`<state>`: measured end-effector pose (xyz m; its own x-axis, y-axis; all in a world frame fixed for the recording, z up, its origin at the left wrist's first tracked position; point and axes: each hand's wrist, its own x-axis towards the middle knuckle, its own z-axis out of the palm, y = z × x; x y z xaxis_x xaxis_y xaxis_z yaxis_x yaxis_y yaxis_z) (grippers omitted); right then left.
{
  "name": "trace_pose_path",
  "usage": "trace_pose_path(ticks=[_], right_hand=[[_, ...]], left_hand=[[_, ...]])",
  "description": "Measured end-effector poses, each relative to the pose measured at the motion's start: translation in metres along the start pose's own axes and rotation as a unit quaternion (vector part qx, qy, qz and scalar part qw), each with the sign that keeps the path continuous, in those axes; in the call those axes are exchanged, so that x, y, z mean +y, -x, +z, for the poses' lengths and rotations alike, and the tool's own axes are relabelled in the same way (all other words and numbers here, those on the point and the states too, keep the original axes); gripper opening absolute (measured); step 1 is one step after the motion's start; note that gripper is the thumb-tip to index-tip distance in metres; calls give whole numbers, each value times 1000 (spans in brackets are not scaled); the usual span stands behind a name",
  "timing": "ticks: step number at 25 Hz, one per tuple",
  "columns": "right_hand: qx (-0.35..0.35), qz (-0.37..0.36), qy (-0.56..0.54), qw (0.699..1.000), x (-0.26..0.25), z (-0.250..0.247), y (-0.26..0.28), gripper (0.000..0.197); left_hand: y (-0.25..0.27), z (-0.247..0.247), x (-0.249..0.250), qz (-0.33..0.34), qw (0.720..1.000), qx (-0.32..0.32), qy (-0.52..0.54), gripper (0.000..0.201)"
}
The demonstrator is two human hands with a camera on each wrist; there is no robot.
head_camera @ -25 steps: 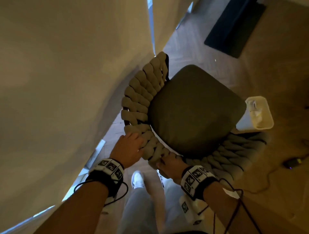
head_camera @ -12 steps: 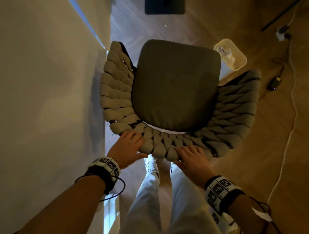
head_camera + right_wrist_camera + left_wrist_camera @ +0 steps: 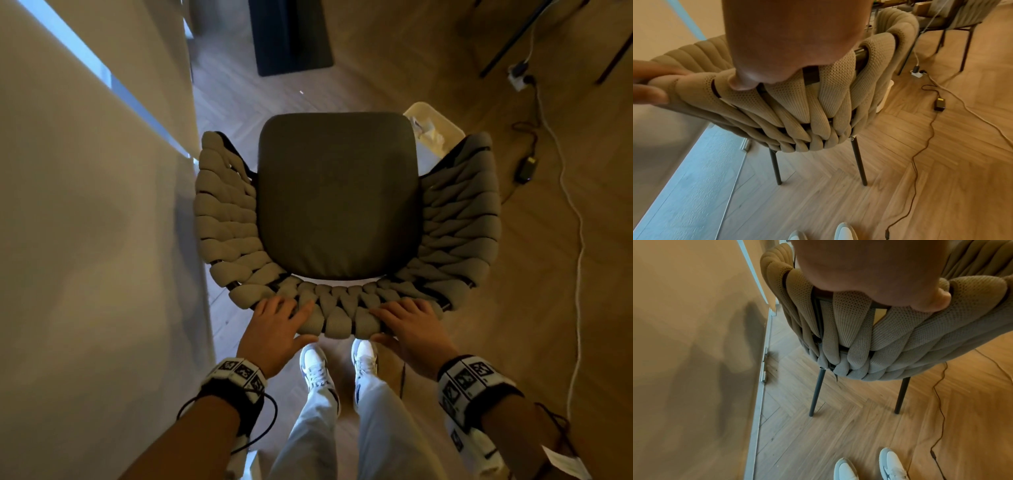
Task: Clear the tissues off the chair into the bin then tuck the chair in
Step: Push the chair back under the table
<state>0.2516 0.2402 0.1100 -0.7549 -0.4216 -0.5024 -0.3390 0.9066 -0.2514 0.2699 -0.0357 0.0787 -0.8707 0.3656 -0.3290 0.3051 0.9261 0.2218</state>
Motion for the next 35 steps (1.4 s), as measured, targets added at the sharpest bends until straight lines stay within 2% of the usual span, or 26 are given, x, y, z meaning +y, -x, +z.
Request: trace_pose_path(ticks=[4,10,15,23,26,28,30,35], right_hand=[[12,35,12,999,19,-19,-27,63],[21,5,23,999,59,-62,-98,58],[8,-34,0,999,90,-122,-169,75],[27,-39,-21,999,110,-187,-272,48],[50,-53,-27,997,119,-207,-308,45],[64,-60,-27,996,124,-221,-333,44],[66,-60,-27,996,129,-235,-360,44],[64,-67,-14,996,138,-271,-418,47]], left_hand=[[-33,-12,-3,-8,1000,14,9,56],[-100,-38,-22,-42,998,23,30,56],[-171,-72,-45,-72,996,7,60,67],[-272,-128,-104,-71,997,1,43,80],[-305,-145,-124,-80,996,-1,48,88],[-327,-153,-138,-84,995,11,52,87],[-349,-163,-153,-87,994,23,60,85],[-397,-186,-187,-95,994,23,56,93]])
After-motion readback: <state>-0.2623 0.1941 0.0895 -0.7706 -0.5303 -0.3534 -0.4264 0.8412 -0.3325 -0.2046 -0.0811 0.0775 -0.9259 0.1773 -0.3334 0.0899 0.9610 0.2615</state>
